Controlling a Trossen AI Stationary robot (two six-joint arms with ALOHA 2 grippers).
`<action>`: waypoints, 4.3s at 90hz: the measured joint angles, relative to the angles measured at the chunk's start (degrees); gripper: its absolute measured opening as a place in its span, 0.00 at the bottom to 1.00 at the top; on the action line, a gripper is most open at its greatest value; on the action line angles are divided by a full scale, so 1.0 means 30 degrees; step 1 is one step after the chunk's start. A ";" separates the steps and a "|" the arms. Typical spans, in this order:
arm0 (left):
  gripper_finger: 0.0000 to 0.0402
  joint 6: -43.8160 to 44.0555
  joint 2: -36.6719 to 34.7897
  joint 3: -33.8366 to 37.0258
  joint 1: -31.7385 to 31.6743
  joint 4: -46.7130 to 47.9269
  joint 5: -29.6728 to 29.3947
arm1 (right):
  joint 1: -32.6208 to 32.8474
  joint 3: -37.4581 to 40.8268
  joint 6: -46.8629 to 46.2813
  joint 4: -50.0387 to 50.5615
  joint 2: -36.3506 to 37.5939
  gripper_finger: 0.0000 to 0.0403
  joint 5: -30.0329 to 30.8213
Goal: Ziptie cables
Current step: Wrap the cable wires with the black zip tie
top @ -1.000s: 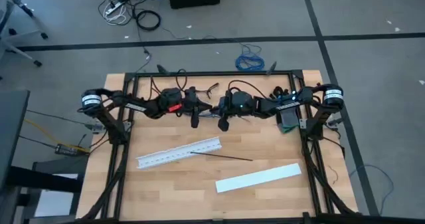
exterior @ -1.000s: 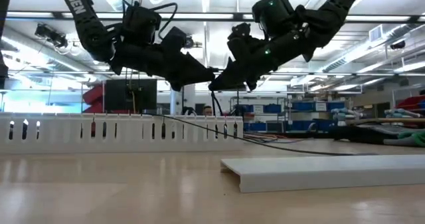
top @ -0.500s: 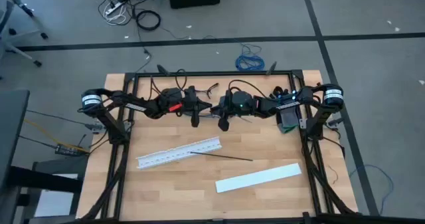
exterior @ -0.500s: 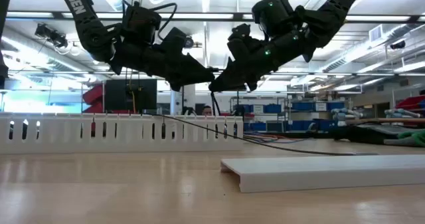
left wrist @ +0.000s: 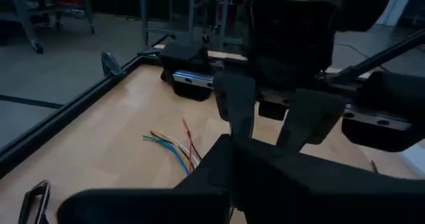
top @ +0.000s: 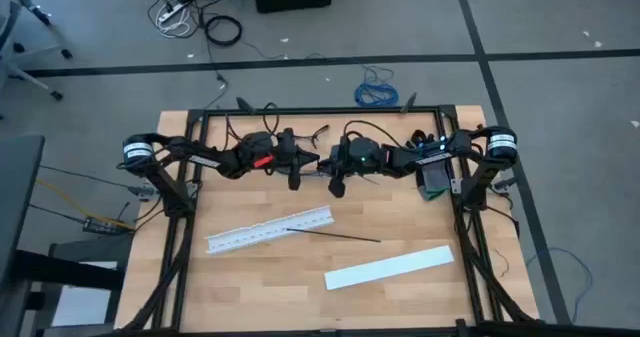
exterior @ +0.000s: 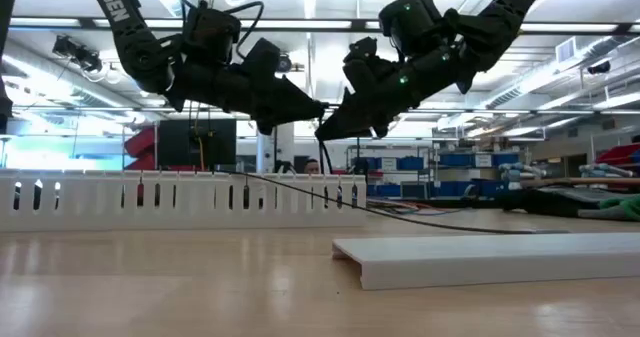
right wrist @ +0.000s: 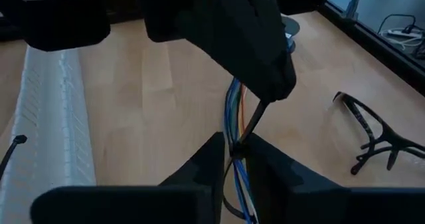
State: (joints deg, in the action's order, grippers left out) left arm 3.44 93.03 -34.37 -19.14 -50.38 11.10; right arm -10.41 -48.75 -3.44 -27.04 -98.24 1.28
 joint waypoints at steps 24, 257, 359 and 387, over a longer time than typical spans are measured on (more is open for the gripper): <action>0.00 0.0007 0.0000 0.0000 0.0000 -0.0222 0.0018 | 0.0000 -0.0011 0.0002 0.0441 0.0000 0.12 0.0306; 0.00 -0.0568 -0.4064 -0.1392 -0.0117 0.1984 -0.0447 | -0.0182 0.0670 -0.0534 -0.1405 -0.3803 0.12 0.1217; 0.00 -0.0510 -0.5880 -0.1581 -0.0117 0.3454 -0.0640 | -0.0321 0.0678 -0.0512 -0.1985 -0.3774 0.12 0.1195; 0.00 -0.0582 -0.4698 -0.1253 -0.0058 0.4541 -0.1185 | -0.0313 0.0699 0.1572 -0.4070 -0.3507 0.14 -0.0797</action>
State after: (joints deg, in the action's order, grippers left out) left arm 1.70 78.94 -38.13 -19.31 -36.76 7.55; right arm -11.35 -46.65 1.28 -39.25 -108.76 -1.11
